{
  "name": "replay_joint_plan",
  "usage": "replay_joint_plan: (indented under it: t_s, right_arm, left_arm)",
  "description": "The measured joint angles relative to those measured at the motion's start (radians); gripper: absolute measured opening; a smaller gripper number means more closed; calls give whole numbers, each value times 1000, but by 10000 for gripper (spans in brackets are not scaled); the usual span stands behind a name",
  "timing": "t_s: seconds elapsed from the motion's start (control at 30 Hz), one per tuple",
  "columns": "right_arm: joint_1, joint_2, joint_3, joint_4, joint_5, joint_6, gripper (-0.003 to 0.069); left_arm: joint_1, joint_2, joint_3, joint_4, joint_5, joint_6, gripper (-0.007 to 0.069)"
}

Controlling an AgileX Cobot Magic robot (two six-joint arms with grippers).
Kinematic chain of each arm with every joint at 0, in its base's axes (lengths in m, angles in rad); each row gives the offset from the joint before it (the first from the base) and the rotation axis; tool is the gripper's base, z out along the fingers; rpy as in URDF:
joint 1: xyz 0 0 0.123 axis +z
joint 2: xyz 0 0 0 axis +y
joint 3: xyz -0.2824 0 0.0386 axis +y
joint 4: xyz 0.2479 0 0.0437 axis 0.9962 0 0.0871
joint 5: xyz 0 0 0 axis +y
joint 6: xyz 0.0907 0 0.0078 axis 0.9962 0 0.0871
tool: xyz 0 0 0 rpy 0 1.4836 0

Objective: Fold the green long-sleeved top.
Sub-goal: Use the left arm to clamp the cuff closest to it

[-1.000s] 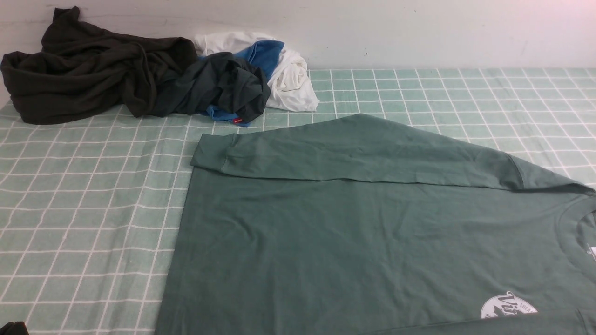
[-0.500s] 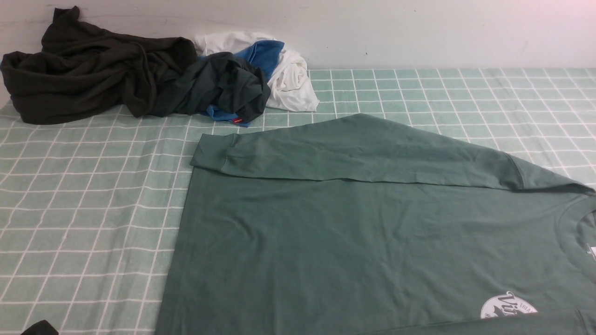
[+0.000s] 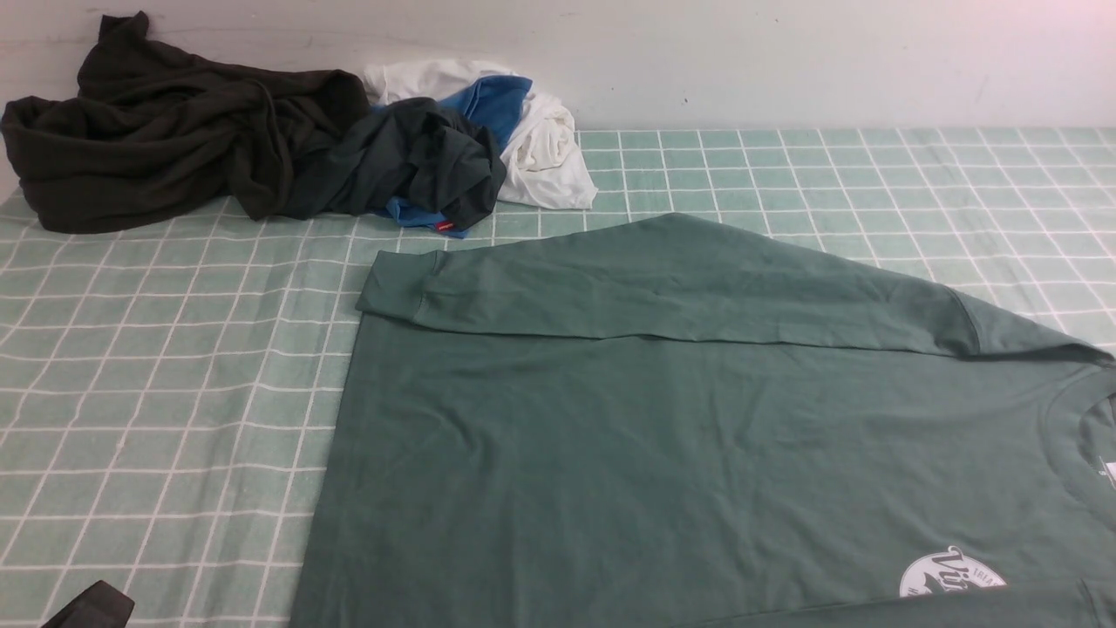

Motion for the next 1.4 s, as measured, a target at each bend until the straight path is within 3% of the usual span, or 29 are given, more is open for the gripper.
replay_joint_plan:
  t_s: [0.13,0.3,0.43,0.47,0.5,0.6,0.77,0.8,0.9,1.03,1.1,1.23,1.4]
  right_arm:
    - [0,0,-2,256,-2,50,-14]
    - [0,0,0,317,-72,6,-14]
    - [0,0,-2,312,-76,-110,-14]
    - [0,1,-27,282,-31,-223,-14]
    - [0,2,-32,278,-24,-236,-14]
    - [0,114,-210,155,110,-448,-14]
    - [26,380,-483,-62,309,-569,-14]
    - [27,393,-506,-70,335,-570,-14]
    - [53,578,-646,-160,560,-578,-14]
    - [146,749,-728,-192,777,-578,-14]
    - [173,776,-731,-192,808,-578,-14]
    - [268,864,-731,-216,853,-578,-14]
    - [282,894,-732,-223,823,-579,-14]
  left_arm:
    - [0,0,-46,1,22,141,-3]
    - [0,88,-196,53,117,346,-3]
    - [0,242,-316,166,245,382,-3]
    - [0,351,-408,244,339,387,-3]
    - [0,364,-408,255,351,389,-3]
    - [0,593,-632,458,602,418,-3]
    - [-58,851,-841,605,793,481,4]
    - [-64,860,-846,607,796,483,4]
    - [-221,996,-876,618,836,511,52]
    - [-405,1172,-876,617,868,529,163]
    - [-447,1212,-876,616,865,529,197]
    - [-535,1384,-876,616,795,541,334]
    - [-542,1531,-876,615,720,564,384]
